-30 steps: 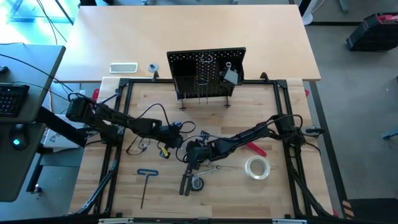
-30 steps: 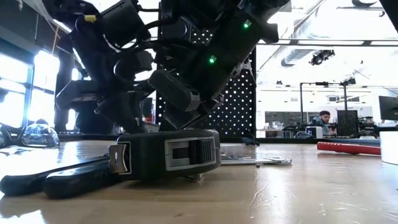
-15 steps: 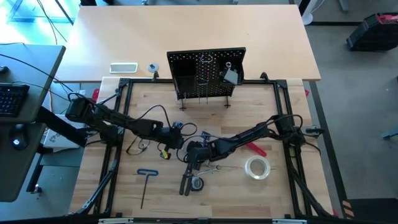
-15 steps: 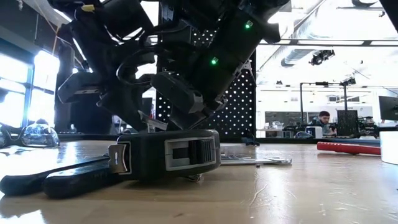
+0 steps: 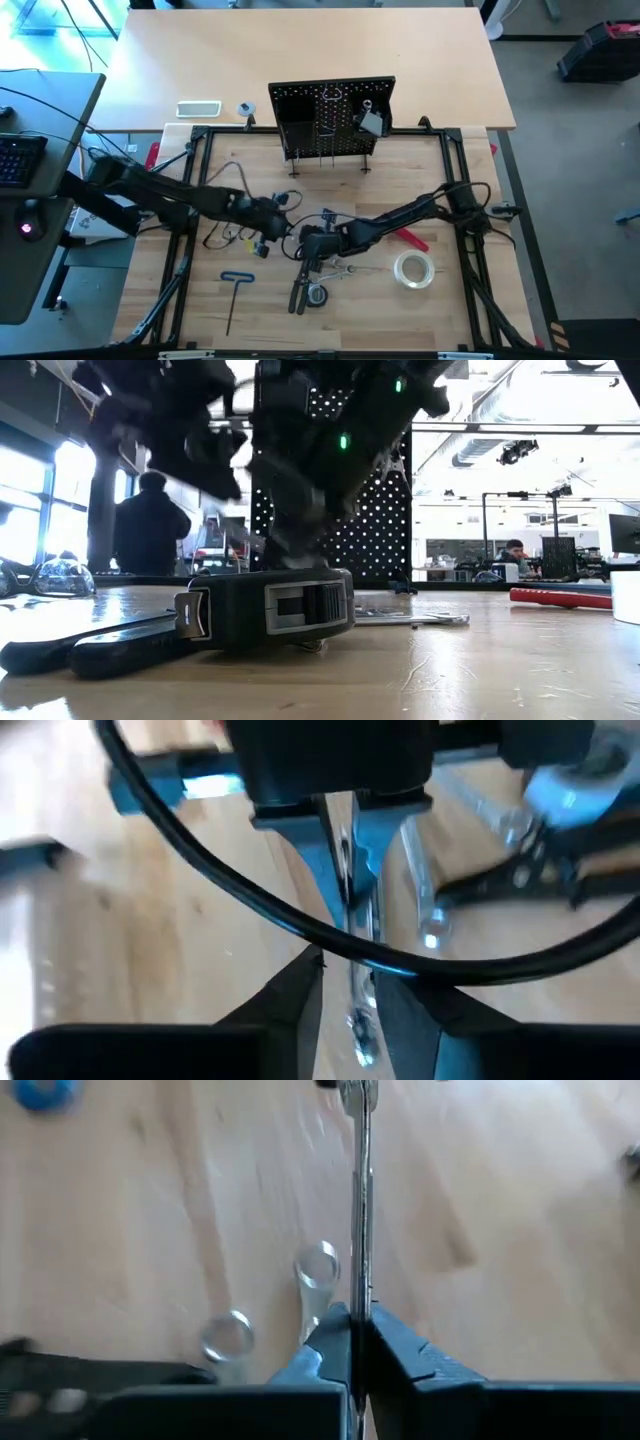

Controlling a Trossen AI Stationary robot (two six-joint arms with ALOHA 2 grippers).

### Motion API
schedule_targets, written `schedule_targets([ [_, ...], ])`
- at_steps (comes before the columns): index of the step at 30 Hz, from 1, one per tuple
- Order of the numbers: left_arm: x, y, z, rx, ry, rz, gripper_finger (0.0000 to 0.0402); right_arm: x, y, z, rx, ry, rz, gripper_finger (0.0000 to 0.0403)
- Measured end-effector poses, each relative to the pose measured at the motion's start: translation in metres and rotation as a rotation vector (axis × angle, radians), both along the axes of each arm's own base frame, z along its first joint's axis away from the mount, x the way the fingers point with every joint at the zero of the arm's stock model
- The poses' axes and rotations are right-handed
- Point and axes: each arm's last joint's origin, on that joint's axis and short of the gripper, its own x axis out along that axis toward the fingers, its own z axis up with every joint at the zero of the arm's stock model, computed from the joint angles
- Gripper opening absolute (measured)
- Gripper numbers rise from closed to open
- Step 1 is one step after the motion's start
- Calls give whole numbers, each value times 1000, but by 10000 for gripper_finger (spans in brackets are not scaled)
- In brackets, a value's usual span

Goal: Hang tools onto peg board
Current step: Hang the top silver wrench on the pegboard

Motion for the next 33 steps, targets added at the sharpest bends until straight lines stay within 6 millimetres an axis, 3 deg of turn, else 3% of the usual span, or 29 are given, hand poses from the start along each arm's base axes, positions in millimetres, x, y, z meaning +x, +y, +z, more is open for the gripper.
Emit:
schedule_targets([
  [4, -16, 2, 24, -9, -86, 0, 90, -5, -1, 32, -15, -52, 57, 4],
  [14, -52, 7, 60, -51, -205, 24, 92, -36, -18, 115, -88, -142, 164, 4],
  [22, -77, 10, 81, -85, -312, 32, 92, -78, -27, 172, -121, -183, 193, 4],
  [33, -105, 15, 88, -124, -316, 59, 93, -148, -42, 236, -164, -265, 219, 4],
])
